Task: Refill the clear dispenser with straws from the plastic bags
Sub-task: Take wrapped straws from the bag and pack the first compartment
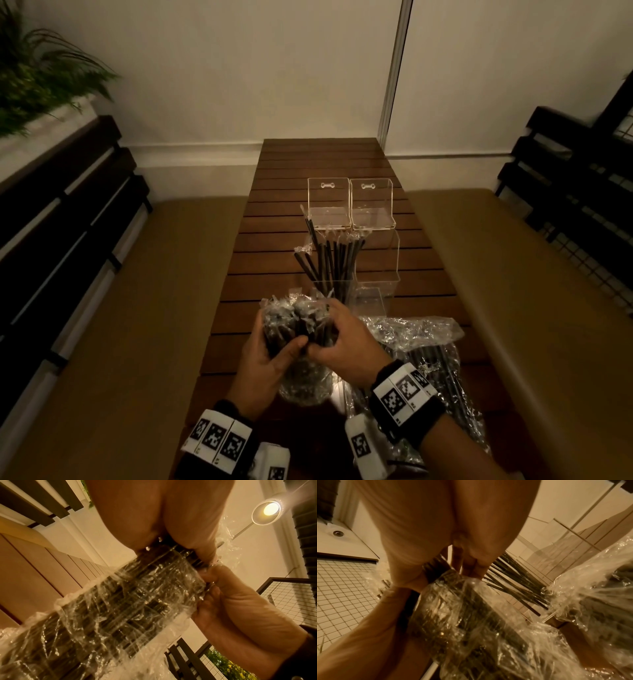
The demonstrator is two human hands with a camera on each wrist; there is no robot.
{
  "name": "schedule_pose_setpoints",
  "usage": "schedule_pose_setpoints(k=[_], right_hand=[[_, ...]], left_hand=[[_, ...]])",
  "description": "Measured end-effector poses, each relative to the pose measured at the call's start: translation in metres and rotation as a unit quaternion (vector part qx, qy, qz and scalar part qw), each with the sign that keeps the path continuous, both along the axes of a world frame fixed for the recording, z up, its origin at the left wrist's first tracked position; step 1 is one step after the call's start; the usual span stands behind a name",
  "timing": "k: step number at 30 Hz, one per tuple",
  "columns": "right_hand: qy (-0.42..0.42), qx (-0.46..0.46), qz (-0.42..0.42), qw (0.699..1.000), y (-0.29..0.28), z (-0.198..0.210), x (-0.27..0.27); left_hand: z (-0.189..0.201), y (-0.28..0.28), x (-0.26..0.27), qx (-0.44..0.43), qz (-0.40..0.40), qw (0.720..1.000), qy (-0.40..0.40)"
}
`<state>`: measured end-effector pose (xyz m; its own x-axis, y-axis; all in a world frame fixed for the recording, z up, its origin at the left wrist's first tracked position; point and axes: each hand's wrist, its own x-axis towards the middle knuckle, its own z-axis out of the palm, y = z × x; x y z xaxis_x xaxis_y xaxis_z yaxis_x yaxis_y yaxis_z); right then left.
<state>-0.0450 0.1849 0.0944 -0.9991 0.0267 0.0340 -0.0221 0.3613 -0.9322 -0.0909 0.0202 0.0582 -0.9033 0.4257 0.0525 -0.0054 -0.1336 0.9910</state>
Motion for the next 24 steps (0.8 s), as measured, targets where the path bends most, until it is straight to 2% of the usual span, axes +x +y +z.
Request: schedule_pose_setpoints(k=[10,17,21,24], right_hand=[[0.006,0.026,0.006,1.000,0.005,0.002,-0.008],[-0.017,0.043,-0.020,0.999,0.005,-0.006,-0.010],[0.010,-0.009,-0.033,0.999,0.003,0.000,-0.008],[0.049,0.021,-0.057,0.997,0.004,0.006,-0.011]], left_hand=[[-0.001,-0.001,-0.003,-0.017,0.018,0.999,0.034],[-0.010,-0.003,-0.010,-0.046,-0.002,0.998,0.041],[-0.005,-0.001,-0.016,-0.044,0.013,0.998,0.046],[-0.003,0.003,-0.022,-0.040,0.034,0.997,0.057]])
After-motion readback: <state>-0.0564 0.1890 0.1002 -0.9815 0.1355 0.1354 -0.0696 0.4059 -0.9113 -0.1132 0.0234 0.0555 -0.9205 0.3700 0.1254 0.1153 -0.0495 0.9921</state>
